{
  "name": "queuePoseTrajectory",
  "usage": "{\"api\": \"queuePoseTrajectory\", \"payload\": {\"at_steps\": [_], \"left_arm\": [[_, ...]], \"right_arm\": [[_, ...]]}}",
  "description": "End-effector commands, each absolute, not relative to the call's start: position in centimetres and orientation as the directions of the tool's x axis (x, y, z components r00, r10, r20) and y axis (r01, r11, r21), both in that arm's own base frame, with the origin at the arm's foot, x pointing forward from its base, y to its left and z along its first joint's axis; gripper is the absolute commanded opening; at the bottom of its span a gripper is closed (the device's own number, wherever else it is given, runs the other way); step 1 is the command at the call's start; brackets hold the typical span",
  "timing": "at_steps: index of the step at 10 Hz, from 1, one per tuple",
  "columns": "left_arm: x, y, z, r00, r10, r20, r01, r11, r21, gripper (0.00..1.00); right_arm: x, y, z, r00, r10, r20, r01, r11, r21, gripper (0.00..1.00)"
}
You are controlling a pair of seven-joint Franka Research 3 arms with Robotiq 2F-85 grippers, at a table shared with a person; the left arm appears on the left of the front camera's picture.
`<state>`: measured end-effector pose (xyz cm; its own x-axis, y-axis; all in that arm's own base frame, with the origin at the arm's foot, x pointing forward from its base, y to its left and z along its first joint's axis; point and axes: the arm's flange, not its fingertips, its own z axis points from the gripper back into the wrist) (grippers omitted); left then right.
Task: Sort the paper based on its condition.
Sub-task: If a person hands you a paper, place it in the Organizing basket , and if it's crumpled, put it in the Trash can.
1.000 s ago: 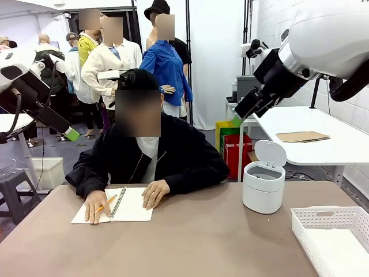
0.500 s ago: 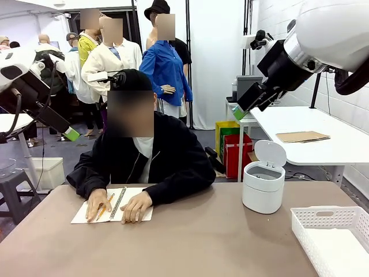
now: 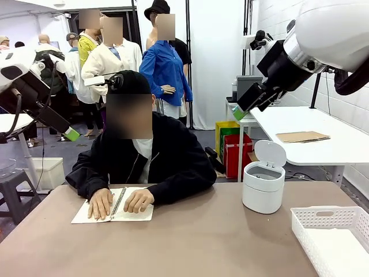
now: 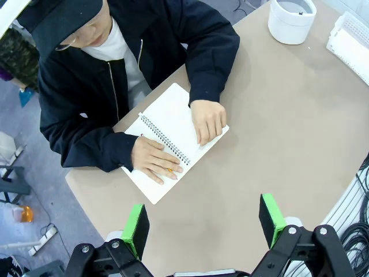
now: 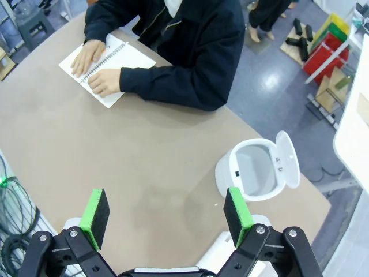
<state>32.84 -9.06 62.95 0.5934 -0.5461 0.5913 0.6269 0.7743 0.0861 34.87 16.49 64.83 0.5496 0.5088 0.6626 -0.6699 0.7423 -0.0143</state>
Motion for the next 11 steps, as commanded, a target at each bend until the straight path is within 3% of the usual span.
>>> {"api": "queuePoseTrajectory", "payload": {"at_steps": [1, 11], "left_arm": [[32.81, -8.97, 63.03, 0.594, -0.544, 0.592, 0.624, 0.777, 0.088, 1.0], [32.81, -8.97, 63.03, 0.594, -0.544, 0.592, 0.624, 0.777, 0.088, 1.0]], "right_arm": [[34.91, 16.51, 64.76, 0.55, 0.51, 0.661, -0.67, 0.742, -0.014, 1.0], [34.91, 16.51, 64.76, 0.55, 0.51, 0.661, -0.67, 0.742, -0.014, 1.0]]}}
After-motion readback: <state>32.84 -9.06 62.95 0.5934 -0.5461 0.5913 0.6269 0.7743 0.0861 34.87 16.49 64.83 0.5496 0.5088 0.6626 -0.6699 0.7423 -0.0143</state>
